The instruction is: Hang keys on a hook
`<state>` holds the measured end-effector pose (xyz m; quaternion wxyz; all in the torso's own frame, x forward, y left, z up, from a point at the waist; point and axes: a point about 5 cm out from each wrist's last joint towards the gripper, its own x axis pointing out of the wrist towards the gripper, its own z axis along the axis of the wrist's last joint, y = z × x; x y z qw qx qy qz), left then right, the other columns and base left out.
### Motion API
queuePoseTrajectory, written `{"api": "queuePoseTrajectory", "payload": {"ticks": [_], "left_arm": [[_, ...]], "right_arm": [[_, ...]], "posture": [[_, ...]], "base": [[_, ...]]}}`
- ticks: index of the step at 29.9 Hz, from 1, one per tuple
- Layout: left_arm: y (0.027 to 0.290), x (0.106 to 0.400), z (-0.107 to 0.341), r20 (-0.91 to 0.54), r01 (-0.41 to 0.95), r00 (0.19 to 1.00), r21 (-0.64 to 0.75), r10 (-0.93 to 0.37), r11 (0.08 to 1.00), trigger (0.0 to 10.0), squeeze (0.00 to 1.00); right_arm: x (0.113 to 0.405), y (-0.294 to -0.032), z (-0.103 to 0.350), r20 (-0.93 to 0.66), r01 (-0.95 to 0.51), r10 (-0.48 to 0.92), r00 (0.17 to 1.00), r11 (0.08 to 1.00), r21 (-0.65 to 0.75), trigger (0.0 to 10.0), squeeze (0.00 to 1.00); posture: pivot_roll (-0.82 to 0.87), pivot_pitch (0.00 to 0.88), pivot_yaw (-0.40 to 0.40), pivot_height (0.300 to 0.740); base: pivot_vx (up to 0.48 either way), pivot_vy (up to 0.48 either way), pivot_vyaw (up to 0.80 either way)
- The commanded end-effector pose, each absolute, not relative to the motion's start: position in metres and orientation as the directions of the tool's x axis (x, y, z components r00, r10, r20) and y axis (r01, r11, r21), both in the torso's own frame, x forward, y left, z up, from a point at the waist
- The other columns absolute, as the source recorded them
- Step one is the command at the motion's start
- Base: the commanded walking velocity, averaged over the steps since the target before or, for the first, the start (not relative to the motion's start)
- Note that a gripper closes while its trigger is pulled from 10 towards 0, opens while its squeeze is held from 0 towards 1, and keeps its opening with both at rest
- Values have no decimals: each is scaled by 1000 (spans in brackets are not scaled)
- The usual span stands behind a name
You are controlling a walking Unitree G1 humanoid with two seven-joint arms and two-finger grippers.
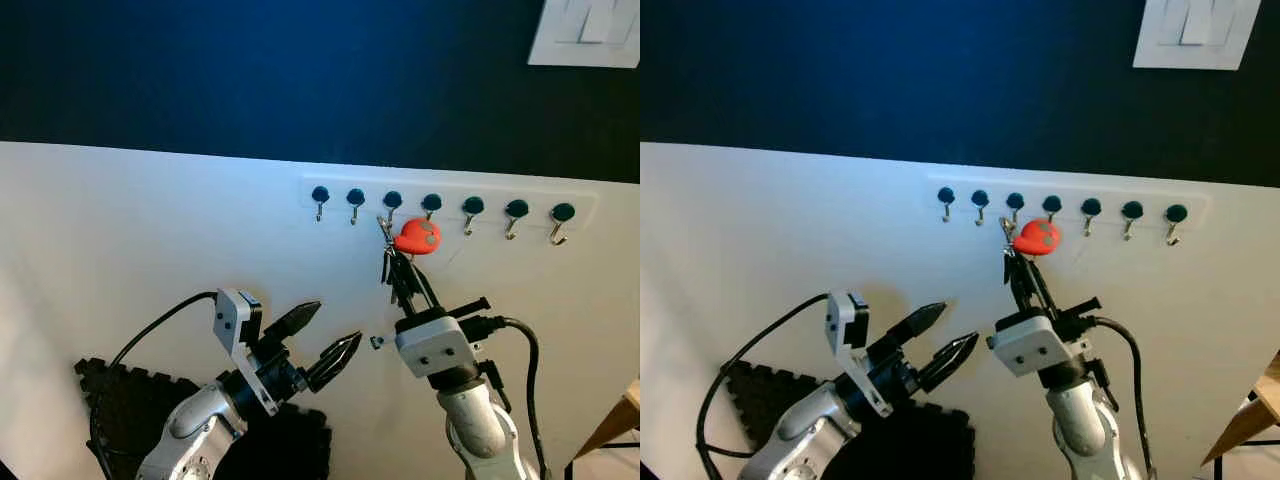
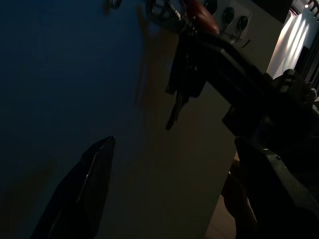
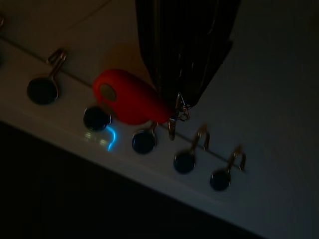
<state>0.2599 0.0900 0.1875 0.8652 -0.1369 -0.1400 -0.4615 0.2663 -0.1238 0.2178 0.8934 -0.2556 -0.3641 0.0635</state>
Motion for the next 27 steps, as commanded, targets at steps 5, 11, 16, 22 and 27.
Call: {"api": "queuePoseTrajectory", "payload": {"ticks": [5,11,16,22,27], "left_arm": [[92,259,191,369,847,519,-98,-771,523,10000,0],[91,259,192,367,849,516,-96,-774,520,10000,0],[91,259,192,366,848,517,-95,-774,521,10000,0],[91,259,192,363,848,517,-94,-775,522,10000,0],[91,259,193,362,847,519,-93,-775,523,10000,0]], "right_arm": [[271,-127,211,584,79,272,765,860,-504,10000,0],[274,-128,200,527,52,269,806,855,-516,10000,0],[273,-128,195,506,40,271,819,852,-522,10000,0],[272,-128,190,489,26,277,827,850,-526,10000,0],[271,-128,189,486,21,280,828,850,-526,10000,0]], "posture": [[38,30,22,740],[38,30,22,740],[38,30,22,740],[40,37,23,740],[41,37,22,740]], "base": [[0,0,0],[0,0,0],[0,0,0],[0,0,0],[0,0,0]]}}
